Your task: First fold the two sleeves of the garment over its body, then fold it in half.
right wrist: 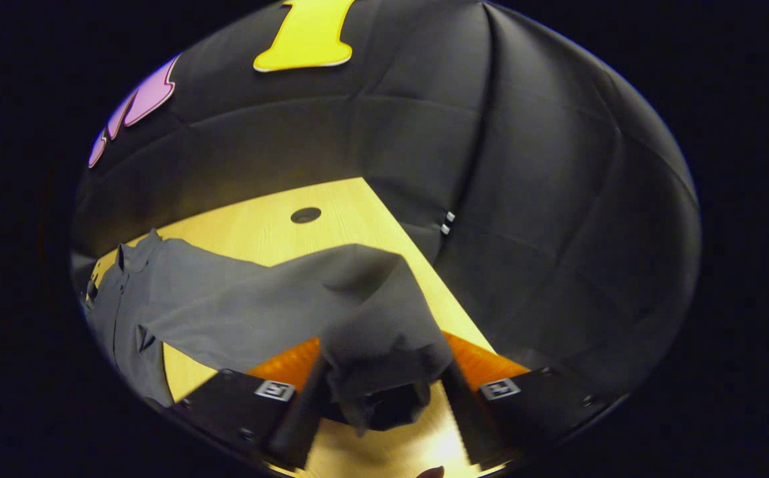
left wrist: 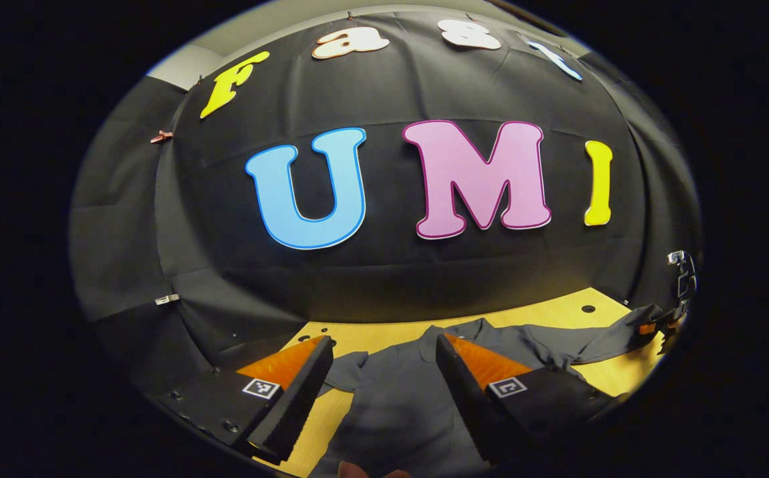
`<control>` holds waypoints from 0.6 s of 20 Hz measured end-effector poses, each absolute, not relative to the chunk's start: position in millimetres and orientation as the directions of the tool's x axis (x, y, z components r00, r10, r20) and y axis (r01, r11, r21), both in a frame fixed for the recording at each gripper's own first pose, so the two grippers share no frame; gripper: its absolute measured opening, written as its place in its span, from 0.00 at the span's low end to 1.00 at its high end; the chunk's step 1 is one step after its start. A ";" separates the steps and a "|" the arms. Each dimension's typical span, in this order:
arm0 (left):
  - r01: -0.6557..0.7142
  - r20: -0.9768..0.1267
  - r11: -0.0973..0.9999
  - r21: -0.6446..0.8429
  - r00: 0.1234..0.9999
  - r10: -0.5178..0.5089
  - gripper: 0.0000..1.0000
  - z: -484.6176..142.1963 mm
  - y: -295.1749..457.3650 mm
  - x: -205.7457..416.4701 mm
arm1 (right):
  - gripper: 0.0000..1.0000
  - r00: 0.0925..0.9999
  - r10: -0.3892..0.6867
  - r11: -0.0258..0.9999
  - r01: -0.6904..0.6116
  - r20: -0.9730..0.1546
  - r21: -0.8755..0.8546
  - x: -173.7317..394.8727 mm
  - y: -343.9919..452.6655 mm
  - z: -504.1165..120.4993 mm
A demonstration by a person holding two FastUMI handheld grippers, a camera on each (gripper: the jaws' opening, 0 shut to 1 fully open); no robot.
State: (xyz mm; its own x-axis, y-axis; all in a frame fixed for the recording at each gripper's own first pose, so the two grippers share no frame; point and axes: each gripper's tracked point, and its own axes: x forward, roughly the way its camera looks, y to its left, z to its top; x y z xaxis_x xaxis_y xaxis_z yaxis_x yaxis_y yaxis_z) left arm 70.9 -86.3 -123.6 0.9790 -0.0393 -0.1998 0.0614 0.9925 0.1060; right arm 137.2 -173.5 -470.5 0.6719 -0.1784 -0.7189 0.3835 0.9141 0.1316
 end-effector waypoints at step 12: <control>0.038 -0.216 0.995 0.089 0.976 -0.017 0.97 -157.0 11.8 78.6 | 0.12 0.852 -0.125 0.967 0.219 -0.508 0.128 146.3 -68.3 -299.9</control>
State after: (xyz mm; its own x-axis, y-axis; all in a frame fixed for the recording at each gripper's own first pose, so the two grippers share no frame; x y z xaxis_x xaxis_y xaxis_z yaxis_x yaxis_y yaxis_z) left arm 78.6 11.8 -157.0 0.9763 -0.0175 -0.2157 0.0376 0.9953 0.0894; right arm 146.3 -68.3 -299.9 0.8519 -0.1255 -0.5085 0.2188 0.9674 0.1279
